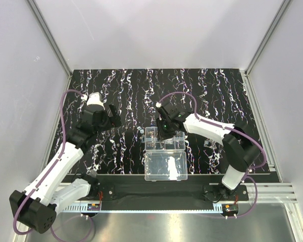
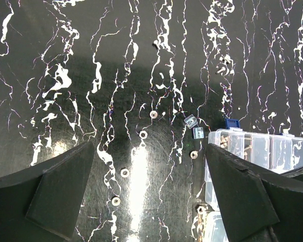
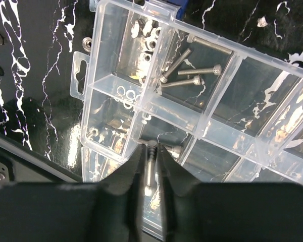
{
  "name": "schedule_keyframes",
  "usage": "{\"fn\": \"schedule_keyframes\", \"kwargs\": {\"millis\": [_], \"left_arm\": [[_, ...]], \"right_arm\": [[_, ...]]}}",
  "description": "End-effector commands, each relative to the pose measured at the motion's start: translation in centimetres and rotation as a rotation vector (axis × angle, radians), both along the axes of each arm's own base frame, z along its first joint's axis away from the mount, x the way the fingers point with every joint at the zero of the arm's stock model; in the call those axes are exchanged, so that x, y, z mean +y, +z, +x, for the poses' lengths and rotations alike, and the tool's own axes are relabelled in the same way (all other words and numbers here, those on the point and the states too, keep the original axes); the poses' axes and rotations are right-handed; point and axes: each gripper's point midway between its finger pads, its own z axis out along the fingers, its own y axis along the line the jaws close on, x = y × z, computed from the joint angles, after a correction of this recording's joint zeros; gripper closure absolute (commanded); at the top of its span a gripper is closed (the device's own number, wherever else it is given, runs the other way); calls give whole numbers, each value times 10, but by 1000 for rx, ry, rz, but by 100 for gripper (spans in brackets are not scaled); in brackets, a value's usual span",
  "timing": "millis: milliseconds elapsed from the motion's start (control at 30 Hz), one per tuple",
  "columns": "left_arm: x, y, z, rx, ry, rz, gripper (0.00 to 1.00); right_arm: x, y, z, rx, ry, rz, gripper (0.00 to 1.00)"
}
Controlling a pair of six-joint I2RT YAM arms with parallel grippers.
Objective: Sort the screws and nuts into containers
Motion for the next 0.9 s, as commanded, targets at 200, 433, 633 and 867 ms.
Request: {"fn": "schedule_keyframes", "kwargs": {"millis": [200, 433, 633, 867], "left_arm": [[-1, 30, 6, -72, -43, 5, 1], [-1, 38, 12, -85, -80, 53, 1], [-5, 31, 14, -95, -102, 10, 1], [1, 23, 19, -72, -82, 2, 1]], "right_arm": [[-2, 59, 20, -163, -39, 20, 45], [-105, 82, 58, -250, -398, -161, 29], [-253, 70, 65, -219, -870, -193, 14], [-344, 32, 34, -145, -1266, -225, 12]]}}
